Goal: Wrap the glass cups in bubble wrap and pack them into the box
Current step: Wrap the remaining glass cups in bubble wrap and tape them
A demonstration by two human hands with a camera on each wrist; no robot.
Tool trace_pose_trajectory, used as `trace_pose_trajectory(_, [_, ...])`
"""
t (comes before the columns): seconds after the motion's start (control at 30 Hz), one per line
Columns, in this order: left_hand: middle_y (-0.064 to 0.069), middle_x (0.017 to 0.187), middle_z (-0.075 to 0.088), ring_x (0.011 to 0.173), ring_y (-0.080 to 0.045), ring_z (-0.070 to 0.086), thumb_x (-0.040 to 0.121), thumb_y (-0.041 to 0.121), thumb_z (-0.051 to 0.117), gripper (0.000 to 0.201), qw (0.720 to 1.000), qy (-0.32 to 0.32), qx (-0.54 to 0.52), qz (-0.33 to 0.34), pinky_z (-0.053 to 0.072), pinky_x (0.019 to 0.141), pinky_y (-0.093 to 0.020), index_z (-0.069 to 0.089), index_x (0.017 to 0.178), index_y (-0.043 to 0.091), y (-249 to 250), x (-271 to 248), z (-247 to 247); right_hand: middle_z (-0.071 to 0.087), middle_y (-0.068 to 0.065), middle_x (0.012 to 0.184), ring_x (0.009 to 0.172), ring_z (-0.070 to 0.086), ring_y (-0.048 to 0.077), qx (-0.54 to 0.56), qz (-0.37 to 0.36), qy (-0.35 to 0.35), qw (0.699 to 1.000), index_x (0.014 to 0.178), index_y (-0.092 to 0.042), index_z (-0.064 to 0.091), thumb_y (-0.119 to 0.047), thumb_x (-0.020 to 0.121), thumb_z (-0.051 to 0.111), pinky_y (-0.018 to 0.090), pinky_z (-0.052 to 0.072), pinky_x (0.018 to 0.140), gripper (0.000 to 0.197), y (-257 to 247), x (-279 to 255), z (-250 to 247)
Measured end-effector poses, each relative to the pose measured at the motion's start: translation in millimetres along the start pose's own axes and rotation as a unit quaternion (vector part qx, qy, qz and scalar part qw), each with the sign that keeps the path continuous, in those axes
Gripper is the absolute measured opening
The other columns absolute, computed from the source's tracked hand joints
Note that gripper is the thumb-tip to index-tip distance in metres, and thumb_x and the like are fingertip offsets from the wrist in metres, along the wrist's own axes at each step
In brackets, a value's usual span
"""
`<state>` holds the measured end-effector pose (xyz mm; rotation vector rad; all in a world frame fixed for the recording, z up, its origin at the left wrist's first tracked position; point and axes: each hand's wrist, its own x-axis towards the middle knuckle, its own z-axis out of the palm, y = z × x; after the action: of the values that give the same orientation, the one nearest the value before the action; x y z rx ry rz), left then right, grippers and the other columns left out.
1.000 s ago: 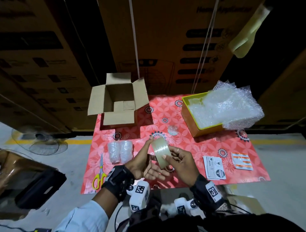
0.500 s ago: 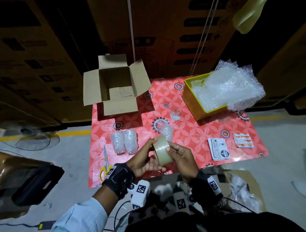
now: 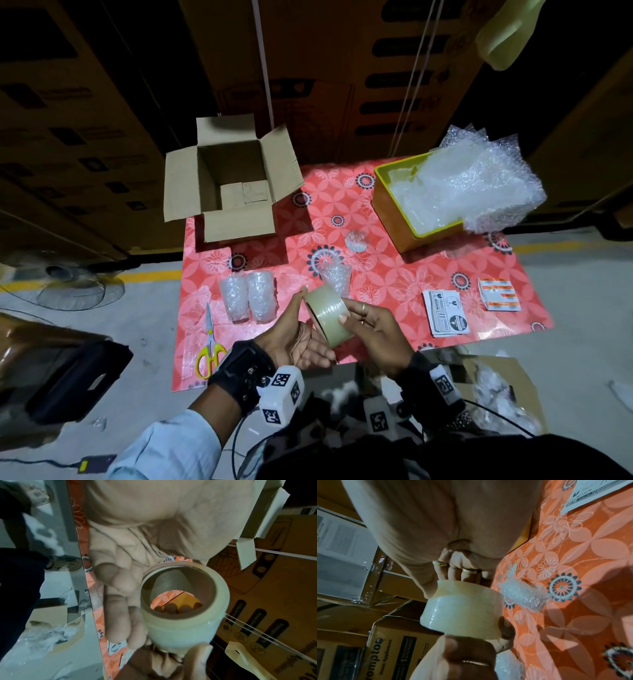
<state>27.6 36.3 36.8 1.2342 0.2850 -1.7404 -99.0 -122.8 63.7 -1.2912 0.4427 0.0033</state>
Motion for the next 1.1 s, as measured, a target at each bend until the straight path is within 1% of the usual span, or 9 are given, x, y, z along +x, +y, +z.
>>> trace_pose_trajectory(0.07, [-0.024,0.095,0.076,0.072,-0.03,0.077,0.076,0.099,0.012,0.127,1.0,0.022,0.016,0.01,0.047,0.043,-0.02,0.075,0.098,-0.008,5,-3,9,0.074,0.02,0.112,0.09,0.068,0.054,0.013,-0.005,0.008,1.0,0.127,-0.013,0.07,-0.024,0.095,0.067,0.064,0.053,0.076,0.034,-1,6,-8])
trace_pose_trajectory(0.13, [-0.023,0.1,0.076,0.08,-0.034,0.077,0.084,0.093,0.025,0.111,0.995,0.081,0.025,0.054,0.055,0.051,-0.026,0.071,0.11,-0.005,10,-5,17,0.074,0.024,0.107,0.089,0.069,0.05,0.024,-0.011,0.022,0.999,0.12,-0.01,0.073,-0.027,0.092,0.069,0.07,0.051,0.08,0.033,-2,11,-15])
trace_pose_trajectory(0.27, [-0.015,0.099,0.065,0.084,-0.029,0.069,0.089,0.068,0.059,0.068,0.965,0.152,-0.003,0.215,0.061,0.074,-0.041,0.065,0.124,0.01,21,-4,40,0.073,0.028,0.107,0.099,0.068,0.052,0.046,-0.004,0.031,0.998,0.116,-0.003,0.072,-0.025,0.092,0.071,0.068,0.052,0.091,0.033,-5,19,-29])
trace_pose_trajectory(0.37, [-0.015,0.104,0.061,0.082,-0.028,0.068,0.096,0.054,0.059,0.05,0.961,0.144,-0.014,0.237,0.062,0.079,-0.041,0.062,0.13,0.017,24,1,56,0.073,0.027,0.107,0.101,0.067,0.055,0.052,0.002,0.021,0.998,0.119,-0.001,0.07,-0.02,0.095,0.07,0.064,0.054,0.091,0.031,-10,24,-44])
trace_pose_trajectory(0.53, [-0.018,0.097,0.064,0.074,-0.027,0.068,0.099,0.059,0.049,0.056,0.956,0.2,-0.039,0.211,0.059,0.071,-0.038,0.064,0.12,0.01,28,15,73,0.073,0.02,0.117,0.108,0.068,0.042,0.046,0.027,-0.041,0.998,0.129,-0.006,0.066,-0.019,0.092,0.065,0.056,0.052,0.096,0.039,-14,29,-64])
trace_pose_trajectory(0.7, [-0.017,0.085,0.064,0.067,-0.031,0.069,0.098,0.062,0.045,0.063,0.966,0.19,-0.081,0.154,0.059,0.062,-0.034,0.059,0.121,0.006,28,26,92,0.075,0.017,0.111,0.097,0.074,0.029,0.028,0.046,-0.066,0.996,0.127,-0.01,0.065,0.004,0.101,0.048,0.038,0.059,0.081,0.035,-17,27,-83])
trace_pose_trajectory(0.9, [-0.019,0.111,0.059,0.089,-0.04,0.069,0.103,0.056,0.046,0.054,0.959,0.18,-0.075,0.204,0.058,0.091,-0.053,0.063,0.125,0.009,27,39,116,0.075,0.022,0.106,0.089,0.069,0.036,0.03,0.047,-0.026,0.998,0.121,-0.018,0.073,-0.009,0.096,0.057,0.05,0.052,0.079,0.031,-10,27,-112])
trace_pose_trajectory(1.0, [-0.02,0.124,0.058,0.089,-0.037,0.071,0.104,0.053,0.048,0.049,0.951,0.17,-0.092,0.241,0.057,0.092,-0.055,0.06,0.134,0.017,25,47,128,0.075,0.021,0.106,0.085,0.071,0.045,0.03,0.047,-0.033,0.998,0.123,-0.024,0.073,-0.011,0.097,0.058,0.052,0.055,0.068,0.033,-10,25,-124])
trace_pose_trajectory(1.1, [-0.01,0.108,0.072,0.089,-0.035,0.07,0.101,0.049,0.057,0.043,0.927,0.207,-0.067,0.304,0.059,0.088,-0.056,0.068,0.129,0.018,23,51,137,0.075,0.017,0.113,0.089,0.067,0.059,0.031,0.039,-0.054,0.997,0.13,-0.017,0.067,-0.003,0.1,0.054,0.07,0.053,0.076,0.035,-9,24,-136])
